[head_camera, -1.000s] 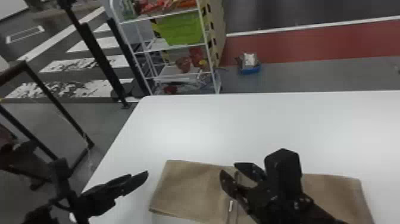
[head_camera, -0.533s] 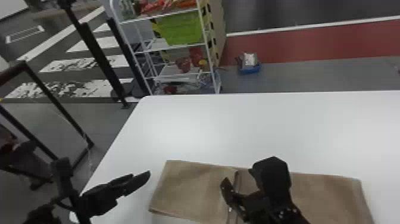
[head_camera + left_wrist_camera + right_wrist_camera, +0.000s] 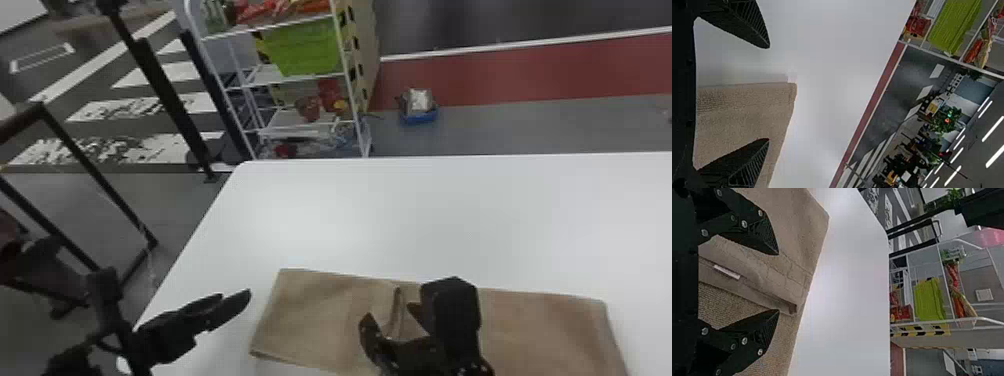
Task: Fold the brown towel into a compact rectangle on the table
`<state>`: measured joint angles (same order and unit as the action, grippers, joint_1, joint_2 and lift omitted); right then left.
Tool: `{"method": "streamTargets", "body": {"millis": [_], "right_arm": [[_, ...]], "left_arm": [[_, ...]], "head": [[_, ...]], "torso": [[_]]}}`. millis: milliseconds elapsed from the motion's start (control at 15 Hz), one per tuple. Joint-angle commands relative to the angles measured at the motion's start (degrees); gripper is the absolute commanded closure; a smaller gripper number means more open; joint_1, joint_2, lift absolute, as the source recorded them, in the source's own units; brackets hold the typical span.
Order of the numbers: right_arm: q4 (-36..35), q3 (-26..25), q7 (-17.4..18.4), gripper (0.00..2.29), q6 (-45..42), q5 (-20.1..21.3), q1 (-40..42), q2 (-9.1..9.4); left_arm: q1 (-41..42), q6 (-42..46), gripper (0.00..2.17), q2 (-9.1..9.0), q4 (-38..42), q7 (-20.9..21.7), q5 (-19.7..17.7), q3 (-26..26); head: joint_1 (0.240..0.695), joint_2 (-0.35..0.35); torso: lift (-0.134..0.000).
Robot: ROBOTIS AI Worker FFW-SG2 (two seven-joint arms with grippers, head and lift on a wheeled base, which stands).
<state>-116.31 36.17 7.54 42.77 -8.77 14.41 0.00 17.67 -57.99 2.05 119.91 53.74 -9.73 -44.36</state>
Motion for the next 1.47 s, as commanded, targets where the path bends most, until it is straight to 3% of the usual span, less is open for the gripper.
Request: {"method": "streamTargets", "body": {"millis": [0,400,933,1067,1400], "right_arm": [[0.3,0.0,0.1,0.43,0.3,-2.1,0.4,0.05],[1.0,-0.4,3.1,0.44,-1.3,-3.3,1.5,0.05],[4.6,0.0,3.8,0.47,-0.3,-5.4,-1.1,0.05],[5.2,0.0,3.8,0.65,0.3,-5.8,-1.8,0.05],[6.0,-0.1,3.7,0.65,0.4,-7.1,-2.5,0.05]], "left_arm": [[0.0,0.2,0.03,0.15,-0.2,0.3,0.0,-0.1],[0.0,0.4,0.03,0.15,-0.5,0.8,-0.2,0.1],[0.3,0.5,0.03,0.15,-0.5,1.2,-0.7,-0.5],[0.3,0.5,0.03,0.24,-0.5,1.2,-0.8,-0.6],[0.4,0.7,0.04,0.24,-0.5,1.3,-0.9,-0.9]], "head": [[0.695,0.350],[0.695,0.350],[0.695,0.350],[0.695,0.350],[0.695,0.350]], "torso": [[-0.124],[-0.124],[-0.124],[-0.124],[-0.124]]}}
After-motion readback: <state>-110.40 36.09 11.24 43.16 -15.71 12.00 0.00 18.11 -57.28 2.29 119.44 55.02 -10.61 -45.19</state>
